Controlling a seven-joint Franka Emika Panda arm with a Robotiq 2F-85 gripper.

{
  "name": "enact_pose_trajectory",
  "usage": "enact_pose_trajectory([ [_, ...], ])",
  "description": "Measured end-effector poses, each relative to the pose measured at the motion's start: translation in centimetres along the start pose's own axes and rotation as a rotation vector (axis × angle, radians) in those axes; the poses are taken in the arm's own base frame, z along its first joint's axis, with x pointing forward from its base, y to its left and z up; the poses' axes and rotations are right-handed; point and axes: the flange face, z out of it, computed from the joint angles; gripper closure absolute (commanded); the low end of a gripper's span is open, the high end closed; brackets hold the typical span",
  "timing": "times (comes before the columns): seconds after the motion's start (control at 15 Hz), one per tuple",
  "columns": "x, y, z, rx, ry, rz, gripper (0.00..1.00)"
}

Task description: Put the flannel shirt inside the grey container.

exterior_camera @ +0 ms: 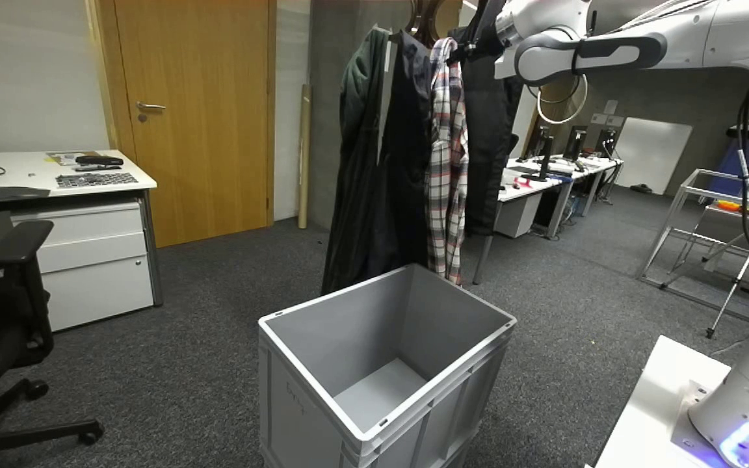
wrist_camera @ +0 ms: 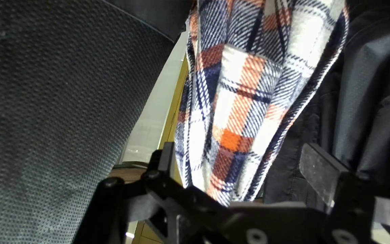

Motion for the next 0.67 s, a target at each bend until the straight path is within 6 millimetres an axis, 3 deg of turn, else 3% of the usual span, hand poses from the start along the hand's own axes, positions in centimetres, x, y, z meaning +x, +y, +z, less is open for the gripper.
enact_pose_trajectory([
  [0.33, -0.44, -0.15, 0.27, 0.001, -0.009, -0.004, 0.00],
  [0.4, -0.47, -0.16, 0.30, 0.001, -0.010, -0.004, 0.17],
  [0.47, -0.51, -0.16, 0.32, 0.001, -0.011, -0.005, 0.26],
  [0.67, -0.63, -0.20, 0.40, 0.002, -0.014, -0.005, 0.47],
])
